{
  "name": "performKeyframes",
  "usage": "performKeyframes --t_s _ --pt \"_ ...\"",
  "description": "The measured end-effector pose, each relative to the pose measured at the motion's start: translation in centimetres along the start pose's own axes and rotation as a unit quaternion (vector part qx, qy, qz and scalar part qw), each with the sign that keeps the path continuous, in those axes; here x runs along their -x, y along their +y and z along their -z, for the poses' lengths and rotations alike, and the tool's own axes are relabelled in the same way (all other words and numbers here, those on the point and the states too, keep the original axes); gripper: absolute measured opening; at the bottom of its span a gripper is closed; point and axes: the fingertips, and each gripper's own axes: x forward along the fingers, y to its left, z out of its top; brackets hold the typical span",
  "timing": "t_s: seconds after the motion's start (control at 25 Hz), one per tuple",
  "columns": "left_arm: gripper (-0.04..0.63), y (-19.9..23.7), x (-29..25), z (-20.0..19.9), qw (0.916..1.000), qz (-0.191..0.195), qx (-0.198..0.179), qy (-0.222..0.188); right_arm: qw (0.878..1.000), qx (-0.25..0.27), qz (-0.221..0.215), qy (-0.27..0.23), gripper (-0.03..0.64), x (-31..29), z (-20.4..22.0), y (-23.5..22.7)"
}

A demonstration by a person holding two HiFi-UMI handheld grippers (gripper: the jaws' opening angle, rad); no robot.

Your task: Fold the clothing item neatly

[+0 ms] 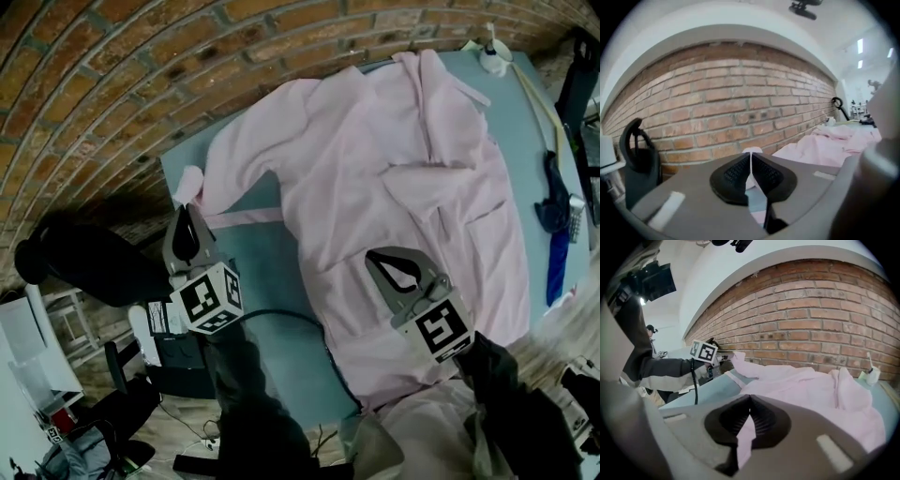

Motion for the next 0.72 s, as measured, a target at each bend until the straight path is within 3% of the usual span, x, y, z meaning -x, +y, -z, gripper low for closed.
performKeyframes --t_s 0.08,0.2,0.28,0.32,0.44,0.56,0.64,0.68,0.72 --pt "0.02 -3.7 1.3 -4.6 0.9958 0.053 -0.037 -0.065 1.0 -0.007 0.016 0.008 0.002 0.6 0.7 -1.1" --pt "0.02 -10.6 2.9 -10.4 0.9801 0.133 -0.07 -0.13 0.998 -0.021 0.05 0.012 0.002 2.4 1.6 -3.5" --pt "0.02 -16.0 4.3 -12.8 0.9655 0.19 -0.1 -0.147 0.996 -0.027 0.079 0.016 0.002 4.4 2.2 -5.4" --pt "0.02 -19.2 5.2 -13.6 0.9532 0.226 -0.126 -0.157 0.995 -0.026 0.095 0.021 0.002 5.6 2.6 -6.4" --pt "0.02 -29.7 8.1 -14.8 0.8957 0.342 -0.204 -0.197 0.988 -0.035 0.148 0.016 0.002 9.2 4.0 -9.7" --pt "0.025 -39.1 10.1 -9.4 0.8361 0.429 -0.304 -0.156 0.98 -0.06 0.191 0.008 0.002 12.4 5.3 -12.1" --pt "0.164 -42.4 11.5 -5.4 0.7939 0.46 -0.377 -0.129 0.976 -0.073 0.203 0.015 0.002 14.1 6.3 -12.6" --pt "0.178 -43.0 12.4 -4.5 0.7789 0.472 -0.394 -0.125 0.976 -0.074 0.204 0.018 0.002 14.9 6.6 -12.5" --pt "0.229 -43.0 13.2 -4.4 0.7706 0.48 -0.401 -0.125 0.976 -0.072 0.203 0.018 0.002 15.5 6.8 -12.3"
